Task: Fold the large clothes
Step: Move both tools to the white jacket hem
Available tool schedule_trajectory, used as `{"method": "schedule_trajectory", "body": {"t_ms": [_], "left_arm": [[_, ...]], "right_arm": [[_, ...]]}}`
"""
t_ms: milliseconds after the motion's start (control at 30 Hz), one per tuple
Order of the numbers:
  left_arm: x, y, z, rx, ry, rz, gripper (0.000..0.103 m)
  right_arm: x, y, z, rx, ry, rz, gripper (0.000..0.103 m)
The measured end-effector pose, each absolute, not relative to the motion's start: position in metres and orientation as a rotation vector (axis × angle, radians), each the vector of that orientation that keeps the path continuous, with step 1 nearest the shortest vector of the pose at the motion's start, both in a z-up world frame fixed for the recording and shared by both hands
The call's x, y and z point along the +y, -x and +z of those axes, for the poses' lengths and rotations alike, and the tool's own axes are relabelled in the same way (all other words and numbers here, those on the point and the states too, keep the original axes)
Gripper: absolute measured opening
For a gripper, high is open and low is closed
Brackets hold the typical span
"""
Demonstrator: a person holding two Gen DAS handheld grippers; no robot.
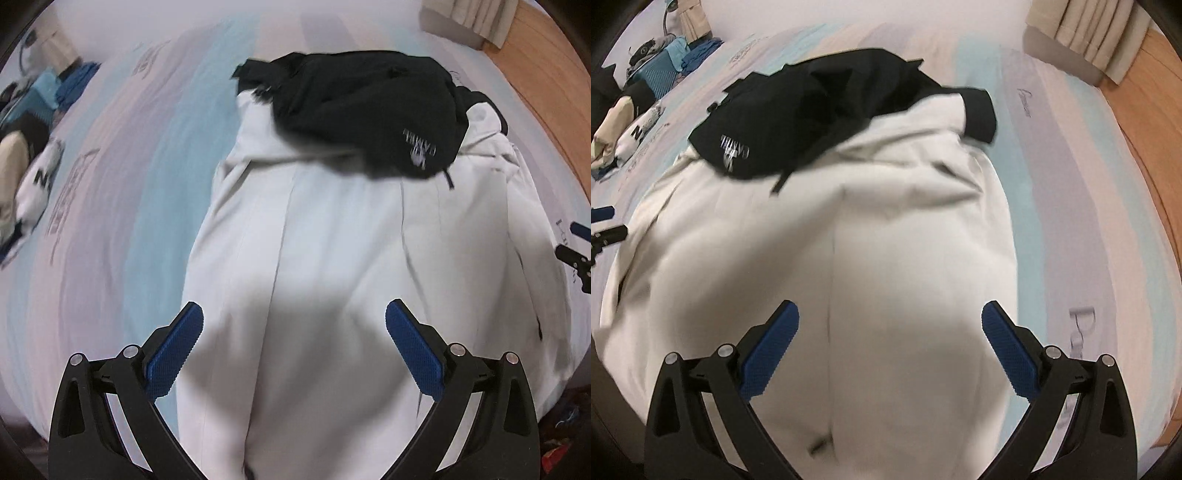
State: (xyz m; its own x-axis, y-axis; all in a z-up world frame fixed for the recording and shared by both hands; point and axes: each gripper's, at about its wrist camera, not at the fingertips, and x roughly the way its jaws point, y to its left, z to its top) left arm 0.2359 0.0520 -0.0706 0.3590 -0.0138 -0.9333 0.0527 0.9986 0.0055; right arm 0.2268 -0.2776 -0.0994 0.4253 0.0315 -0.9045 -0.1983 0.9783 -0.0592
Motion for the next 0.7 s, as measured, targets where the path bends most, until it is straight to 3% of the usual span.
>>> {"method": "schedule_trajectory", "body": {"t_ms": [700], "left_arm": [[0.109, -0.101, -0.124, 1.37, 0.001, -0.042, 0.097]], "right_arm": [[-0.381, -0.086, -0.141, 1.363, -0.068, 0.121, 0.094]]}}
